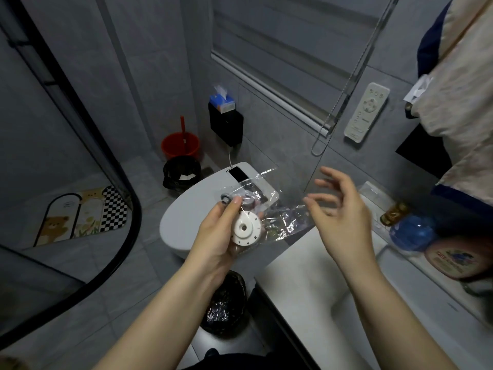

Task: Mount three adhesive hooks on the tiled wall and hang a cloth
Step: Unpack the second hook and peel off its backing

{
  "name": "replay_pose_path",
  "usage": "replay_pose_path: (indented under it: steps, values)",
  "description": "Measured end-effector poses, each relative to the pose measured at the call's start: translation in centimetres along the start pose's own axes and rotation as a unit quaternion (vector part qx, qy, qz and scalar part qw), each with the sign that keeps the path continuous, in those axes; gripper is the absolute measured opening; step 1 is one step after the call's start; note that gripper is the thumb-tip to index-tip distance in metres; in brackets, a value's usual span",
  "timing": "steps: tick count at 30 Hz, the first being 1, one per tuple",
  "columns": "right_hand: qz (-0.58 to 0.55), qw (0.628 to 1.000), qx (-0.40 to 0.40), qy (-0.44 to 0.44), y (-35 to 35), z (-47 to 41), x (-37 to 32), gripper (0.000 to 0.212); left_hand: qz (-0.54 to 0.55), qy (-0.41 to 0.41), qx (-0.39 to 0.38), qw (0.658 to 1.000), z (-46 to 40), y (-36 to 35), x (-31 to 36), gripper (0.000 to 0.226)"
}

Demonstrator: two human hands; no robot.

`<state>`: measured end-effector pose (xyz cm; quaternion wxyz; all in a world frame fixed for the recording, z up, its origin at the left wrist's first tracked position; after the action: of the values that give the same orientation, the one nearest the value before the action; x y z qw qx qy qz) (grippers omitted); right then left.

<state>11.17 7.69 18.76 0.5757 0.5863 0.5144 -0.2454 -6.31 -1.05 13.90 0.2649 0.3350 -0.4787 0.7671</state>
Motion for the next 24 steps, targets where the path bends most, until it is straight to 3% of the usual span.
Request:
replay_pose_path:
  steps: [2,4,9,14,18,20,24]
  values:
    - [0.054,0.995,0.033,0.081,0.6,0.4,-1.8,0.036,-0.014,0.008,-0.007,1.0,-0.1,0.1,-0.1,0.025]
    - [0.06,0.993,0.009,0.1,0.2,0.6,-3.2,0.026,-0.019,0.019,-0.008,1.0,-0.1,0.0,-0.5,0.021]
    - [0.079,0.99,-0.109,-0.051,-2.0,-0.4,-1.1,0.031,-0.029,0.032,-0.016,0.999,-0.5,-0.3,-1.0,0.028]
    - [-0.168,0.959,-0.162,-0.161,-2.7,-0.5,0.5,0.03,-0.045,0.033,-0.008,0.998,-0.5,0.2,-1.4,0.031]
    - [-0.361,0.88,-0.181,-0.251,-2.8,-0.3,0.4,0.019,0.022,0.063,-0.016,0.998,-0.8,0.6,-1.8,0.033]
    - [-0.351,0.871,-0.219,-0.264,-2.6,-0.3,0.3,0.023,0.044,0.074,-0.028,0.996,-0.9,0.7,-2.0,0.031]
    - [-0.235,0.899,-0.299,-0.217,-2.8,-0.4,-0.3,0.021,0.039,0.103,-0.052,0.993,-0.9,0.9,-2.7,0.037]
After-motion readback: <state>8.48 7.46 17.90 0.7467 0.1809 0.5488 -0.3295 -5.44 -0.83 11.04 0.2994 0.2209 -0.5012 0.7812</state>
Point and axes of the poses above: each hand's wrist, its own z-axis away from the middle knuckle, its own y-axis out of the back of the hand, x = y × z, the point moved 5 cm from there along -z, towards the middle knuckle, and after that the axes turned 9 degrees about -x, right-handed, at the moved point
